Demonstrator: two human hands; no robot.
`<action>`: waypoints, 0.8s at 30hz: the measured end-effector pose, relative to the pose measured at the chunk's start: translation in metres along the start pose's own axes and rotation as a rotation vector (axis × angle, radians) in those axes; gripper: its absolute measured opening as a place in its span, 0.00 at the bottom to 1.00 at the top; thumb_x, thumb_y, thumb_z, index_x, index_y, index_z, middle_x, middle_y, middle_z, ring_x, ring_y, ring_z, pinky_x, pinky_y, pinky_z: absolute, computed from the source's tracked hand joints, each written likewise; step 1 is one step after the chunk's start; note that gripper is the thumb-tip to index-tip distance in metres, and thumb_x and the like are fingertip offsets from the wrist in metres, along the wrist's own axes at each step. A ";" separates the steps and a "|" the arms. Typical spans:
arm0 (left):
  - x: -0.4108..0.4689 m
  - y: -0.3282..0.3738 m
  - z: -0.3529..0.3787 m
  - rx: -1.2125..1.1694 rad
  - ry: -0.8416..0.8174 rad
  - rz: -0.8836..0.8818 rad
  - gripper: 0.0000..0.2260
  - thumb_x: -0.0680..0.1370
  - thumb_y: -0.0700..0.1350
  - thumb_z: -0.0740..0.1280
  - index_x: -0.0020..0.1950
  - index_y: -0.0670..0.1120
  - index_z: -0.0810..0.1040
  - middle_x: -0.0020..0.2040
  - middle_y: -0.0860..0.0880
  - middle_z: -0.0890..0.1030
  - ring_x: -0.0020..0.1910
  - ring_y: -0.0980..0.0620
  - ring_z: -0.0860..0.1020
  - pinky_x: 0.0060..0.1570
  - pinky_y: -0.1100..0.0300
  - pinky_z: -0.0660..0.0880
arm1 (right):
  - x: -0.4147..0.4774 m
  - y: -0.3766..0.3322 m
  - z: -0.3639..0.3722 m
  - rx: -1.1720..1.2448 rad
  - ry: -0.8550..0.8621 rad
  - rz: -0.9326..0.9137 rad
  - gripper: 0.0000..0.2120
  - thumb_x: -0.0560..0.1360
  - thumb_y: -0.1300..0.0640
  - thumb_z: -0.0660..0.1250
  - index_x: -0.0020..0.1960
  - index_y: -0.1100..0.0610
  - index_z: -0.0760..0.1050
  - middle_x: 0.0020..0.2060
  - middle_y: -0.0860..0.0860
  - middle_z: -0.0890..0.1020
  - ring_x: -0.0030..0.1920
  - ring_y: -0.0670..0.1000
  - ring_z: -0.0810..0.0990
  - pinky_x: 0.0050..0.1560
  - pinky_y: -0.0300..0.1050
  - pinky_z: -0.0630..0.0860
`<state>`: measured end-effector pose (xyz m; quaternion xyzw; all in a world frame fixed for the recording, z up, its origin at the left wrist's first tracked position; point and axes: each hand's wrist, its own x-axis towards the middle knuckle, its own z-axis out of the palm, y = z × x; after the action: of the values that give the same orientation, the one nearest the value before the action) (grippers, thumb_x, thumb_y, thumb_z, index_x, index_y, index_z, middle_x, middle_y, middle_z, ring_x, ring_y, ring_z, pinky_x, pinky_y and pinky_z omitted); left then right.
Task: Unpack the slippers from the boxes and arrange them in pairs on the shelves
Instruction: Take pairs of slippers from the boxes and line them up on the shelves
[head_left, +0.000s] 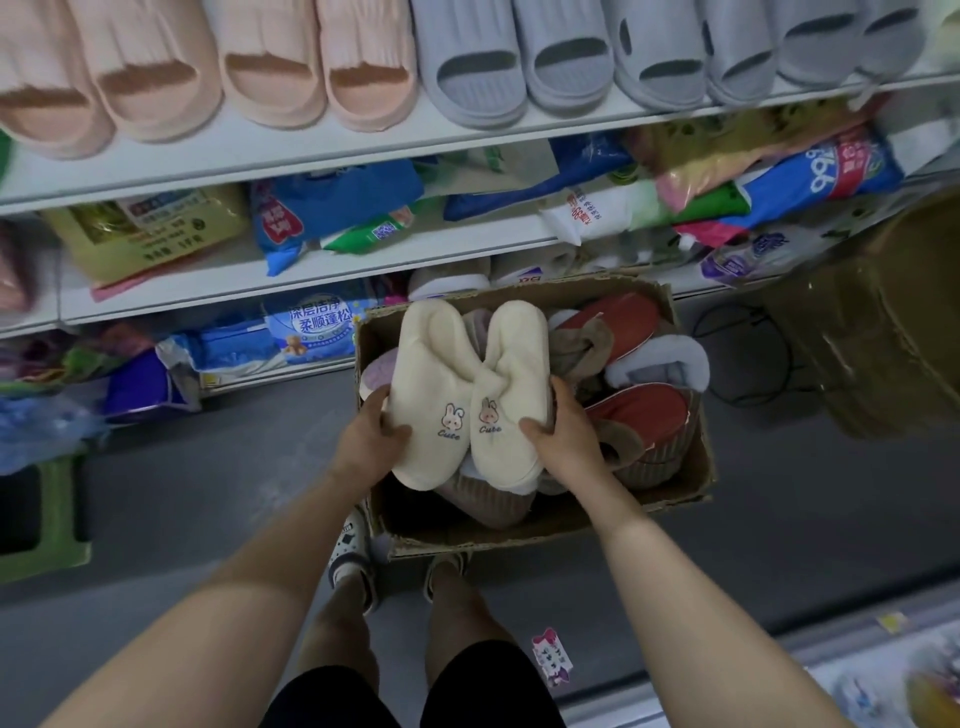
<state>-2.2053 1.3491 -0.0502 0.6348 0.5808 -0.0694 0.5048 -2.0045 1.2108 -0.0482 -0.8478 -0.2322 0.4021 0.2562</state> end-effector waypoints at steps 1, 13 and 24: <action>-0.002 0.001 -0.002 -0.001 0.008 0.007 0.27 0.79 0.43 0.65 0.76 0.49 0.60 0.62 0.41 0.75 0.59 0.40 0.74 0.58 0.50 0.73 | 0.000 -0.003 -0.001 0.039 -0.008 0.025 0.33 0.76 0.56 0.67 0.77 0.49 0.57 0.71 0.53 0.68 0.70 0.56 0.69 0.68 0.53 0.68; -0.054 -0.004 -0.083 -0.202 0.088 0.233 0.26 0.79 0.40 0.63 0.76 0.51 0.62 0.66 0.44 0.75 0.56 0.46 0.76 0.60 0.48 0.73 | -0.073 -0.066 -0.018 0.172 0.116 -0.210 0.25 0.81 0.61 0.60 0.75 0.49 0.62 0.71 0.47 0.70 0.69 0.50 0.68 0.67 0.49 0.68; -0.132 0.001 -0.230 -0.404 0.210 0.567 0.22 0.80 0.36 0.62 0.72 0.51 0.68 0.54 0.45 0.81 0.49 0.50 0.80 0.51 0.53 0.78 | -0.158 -0.201 -0.010 0.284 0.265 -0.513 0.24 0.80 0.60 0.62 0.74 0.47 0.66 0.65 0.47 0.75 0.62 0.49 0.75 0.64 0.50 0.74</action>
<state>-2.3610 1.4269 0.1494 0.6618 0.4324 0.2551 0.5567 -2.1239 1.2665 0.1710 -0.7624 -0.3446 0.2387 0.4929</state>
